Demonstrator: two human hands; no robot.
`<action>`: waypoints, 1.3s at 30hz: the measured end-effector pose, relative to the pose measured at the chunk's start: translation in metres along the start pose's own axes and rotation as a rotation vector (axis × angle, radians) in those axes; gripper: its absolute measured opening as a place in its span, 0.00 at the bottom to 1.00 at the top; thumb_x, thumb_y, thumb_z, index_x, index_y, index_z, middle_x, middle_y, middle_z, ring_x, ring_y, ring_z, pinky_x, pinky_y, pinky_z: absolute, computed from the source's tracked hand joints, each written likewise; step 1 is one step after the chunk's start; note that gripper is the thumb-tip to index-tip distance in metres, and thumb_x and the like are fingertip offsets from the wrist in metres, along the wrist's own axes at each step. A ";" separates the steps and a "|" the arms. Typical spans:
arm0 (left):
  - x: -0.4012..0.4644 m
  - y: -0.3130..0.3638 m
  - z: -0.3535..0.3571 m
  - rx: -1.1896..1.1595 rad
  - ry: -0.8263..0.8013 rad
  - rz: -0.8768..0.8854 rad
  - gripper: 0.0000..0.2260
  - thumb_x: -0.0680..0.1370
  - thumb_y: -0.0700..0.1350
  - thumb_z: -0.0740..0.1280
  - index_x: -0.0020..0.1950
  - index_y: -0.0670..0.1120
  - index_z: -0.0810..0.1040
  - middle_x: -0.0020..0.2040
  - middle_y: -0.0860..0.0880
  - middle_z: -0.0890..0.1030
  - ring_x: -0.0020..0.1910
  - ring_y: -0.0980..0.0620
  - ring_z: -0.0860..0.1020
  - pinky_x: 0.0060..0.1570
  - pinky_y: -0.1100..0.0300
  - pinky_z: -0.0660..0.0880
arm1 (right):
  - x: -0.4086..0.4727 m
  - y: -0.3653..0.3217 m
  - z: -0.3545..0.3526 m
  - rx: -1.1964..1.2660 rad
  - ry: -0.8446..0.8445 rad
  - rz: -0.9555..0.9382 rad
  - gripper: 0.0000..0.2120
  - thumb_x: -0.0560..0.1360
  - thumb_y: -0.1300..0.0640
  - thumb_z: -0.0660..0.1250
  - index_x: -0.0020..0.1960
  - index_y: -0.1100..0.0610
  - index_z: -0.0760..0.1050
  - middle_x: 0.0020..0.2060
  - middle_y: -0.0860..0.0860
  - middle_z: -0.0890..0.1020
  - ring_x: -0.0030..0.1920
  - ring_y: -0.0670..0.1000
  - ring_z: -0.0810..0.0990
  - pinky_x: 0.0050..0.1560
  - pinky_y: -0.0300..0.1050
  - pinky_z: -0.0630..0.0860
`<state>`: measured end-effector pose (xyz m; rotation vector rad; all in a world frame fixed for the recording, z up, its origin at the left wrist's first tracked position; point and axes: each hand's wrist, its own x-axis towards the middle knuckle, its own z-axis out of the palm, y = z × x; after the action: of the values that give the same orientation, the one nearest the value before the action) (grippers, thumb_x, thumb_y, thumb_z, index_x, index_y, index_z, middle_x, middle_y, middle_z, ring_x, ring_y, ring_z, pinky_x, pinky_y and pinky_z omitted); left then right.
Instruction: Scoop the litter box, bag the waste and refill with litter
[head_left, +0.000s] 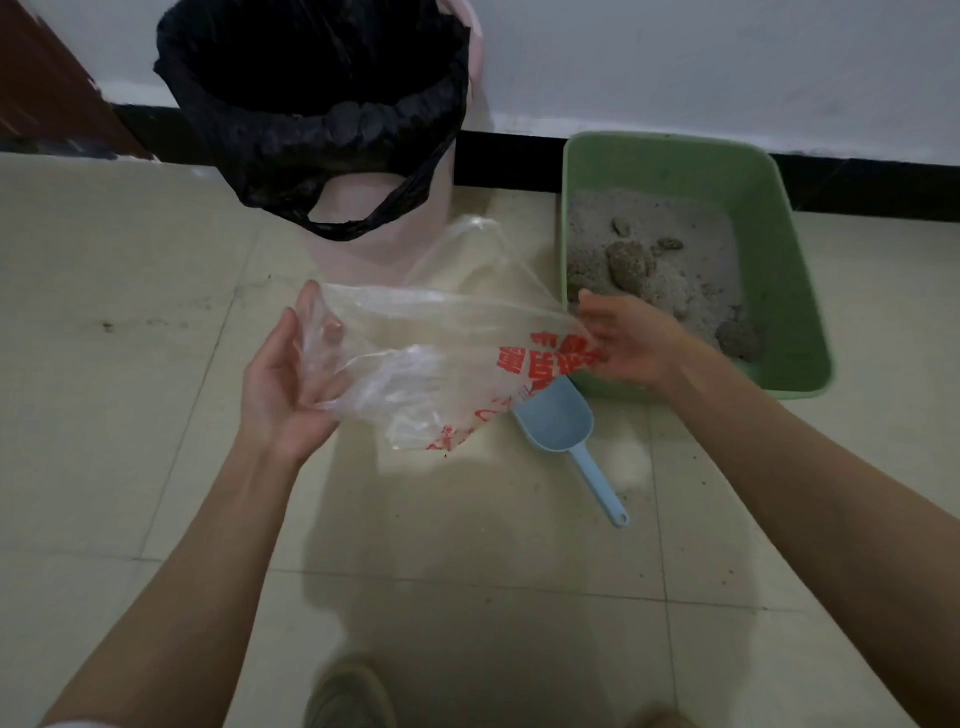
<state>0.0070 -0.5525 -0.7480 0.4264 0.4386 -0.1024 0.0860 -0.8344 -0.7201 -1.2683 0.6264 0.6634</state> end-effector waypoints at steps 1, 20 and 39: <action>-0.001 -0.004 0.003 0.066 0.013 0.049 0.12 0.75 0.48 0.61 0.58 0.53 0.75 0.34 0.54 0.80 0.32 0.57 0.78 0.37 0.55 0.81 | 0.000 0.001 0.006 -0.073 0.033 -0.036 0.09 0.79 0.55 0.61 0.42 0.56 0.72 0.35 0.50 0.78 0.34 0.46 0.76 0.33 0.40 0.74; -0.023 -0.055 -0.012 0.274 -0.137 -0.036 0.12 0.66 0.33 0.62 0.28 0.46 0.79 0.41 0.49 0.84 0.57 0.46 0.79 0.65 0.45 0.67 | 0.001 0.047 0.073 -0.153 -0.225 0.372 0.23 0.74 0.40 0.63 0.49 0.61 0.75 0.46 0.58 0.82 0.44 0.56 0.81 0.44 0.52 0.78; 0.010 -0.040 -0.007 1.567 0.449 0.225 0.16 0.71 0.50 0.70 0.54 0.43 0.77 0.53 0.41 0.78 0.53 0.44 0.77 0.57 0.49 0.73 | 0.019 0.063 0.070 -0.459 0.082 -0.242 0.12 0.77 0.68 0.59 0.36 0.64 0.76 0.29 0.55 0.75 0.30 0.51 0.73 0.39 0.43 0.73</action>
<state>0.0059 -0.5861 -0.7735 2.0631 0.6908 -0.1168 0.0560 -0.7536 -0.7615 -1.7737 0.3863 0.5718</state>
